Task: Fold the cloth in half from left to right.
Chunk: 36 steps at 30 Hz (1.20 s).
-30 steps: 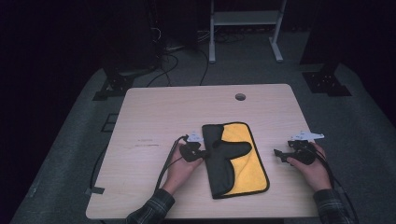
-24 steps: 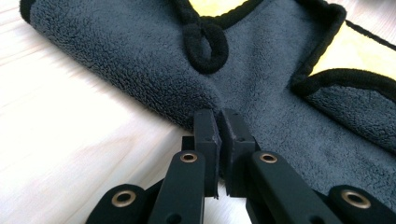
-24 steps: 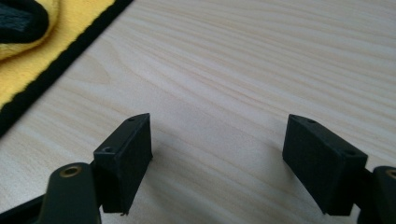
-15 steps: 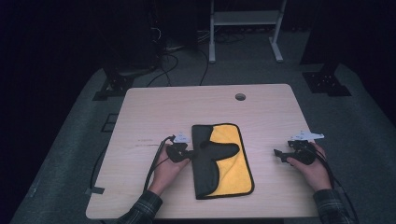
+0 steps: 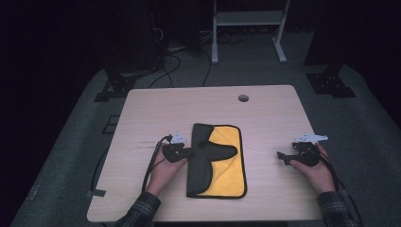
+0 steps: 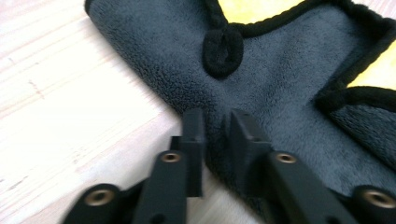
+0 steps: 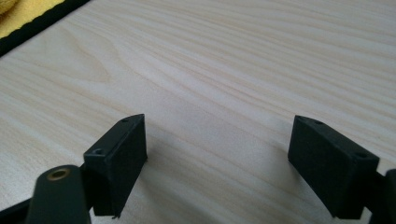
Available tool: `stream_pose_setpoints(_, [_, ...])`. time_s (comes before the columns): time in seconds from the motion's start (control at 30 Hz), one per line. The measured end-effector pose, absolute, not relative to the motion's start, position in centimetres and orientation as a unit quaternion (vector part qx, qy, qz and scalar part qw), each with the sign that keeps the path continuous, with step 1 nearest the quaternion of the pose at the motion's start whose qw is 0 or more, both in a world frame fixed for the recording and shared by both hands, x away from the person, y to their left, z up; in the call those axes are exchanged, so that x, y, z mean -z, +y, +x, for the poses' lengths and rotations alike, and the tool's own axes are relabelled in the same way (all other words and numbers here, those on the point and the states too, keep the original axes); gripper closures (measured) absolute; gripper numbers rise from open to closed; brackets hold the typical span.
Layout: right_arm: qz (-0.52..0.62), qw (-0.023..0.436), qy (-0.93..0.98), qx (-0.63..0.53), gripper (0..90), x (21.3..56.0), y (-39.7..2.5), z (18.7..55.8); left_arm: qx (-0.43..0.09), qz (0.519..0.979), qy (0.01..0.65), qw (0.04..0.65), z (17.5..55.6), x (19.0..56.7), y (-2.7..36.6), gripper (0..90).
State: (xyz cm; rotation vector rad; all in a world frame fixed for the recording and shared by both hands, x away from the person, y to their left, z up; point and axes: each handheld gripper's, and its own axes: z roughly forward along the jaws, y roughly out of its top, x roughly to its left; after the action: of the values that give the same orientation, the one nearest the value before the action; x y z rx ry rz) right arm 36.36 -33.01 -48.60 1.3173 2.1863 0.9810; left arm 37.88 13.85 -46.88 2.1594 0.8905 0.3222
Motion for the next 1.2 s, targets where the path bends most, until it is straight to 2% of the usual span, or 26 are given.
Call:
stream_pose_setpoints(0.17, [0.472,0.201,0.785,-0.347,13.7,48.6,-33.0,36.4,-0.136,0.839,0.353,0.39,37.2,46.4,15.7,48.8])
stream_pose_setpoints(0.3, [0.479,0.204,0.781,-0.345,13.2,48.6,-32.8,36.3,-0.151,0.836,0.362,0.382,36.4,46.3,17.6,37.0])
stream_pose_setpoints(0.47, [0.485,0.207,0.777,-0.344,13.9,48.6,-32.7,36.3,-0.169,0.835,0.371,0.369,35.2,46.4,19.6,29.7])
stream_pose_setpoints(0.7, [0.487,0.207,0.776,-0.344,13.4,48.6,-32.6,36.3,-0.177,0.841,0.37,0.354,33.9,47.3,20.9,26.0])
stream_pose_setpoints(0.77, [0.489,0.208,0.774,-0.345,16.8,48.6,-32.6,36.2,-0.174,0.845,0.364,0.352,33.8,47.5,21.2,24.8])
stream_pose_setpoints(0.83, [0.482,0.209,0.775,-0.351,26.0,48.5,-32.7,36.2,-0.166,0.842,0.367,0.36,33.7,47.8,21.3,24.3])
stream_pose_setpoints(0.93, [0.479,0.21,0.776,-0.353,34.9,48.4,-32.7,36.1,-0.167,0.842,0.365,0.362,33.6,47.9,21.6,22.0])
stream_pose_setpoints(1.2, [0.466,0.191,0.782,-0.367,44.4,47.7,-31.8,36.2,-0.164,0.845,0.362,0.356,33.8,48.3,21.5,4.9])
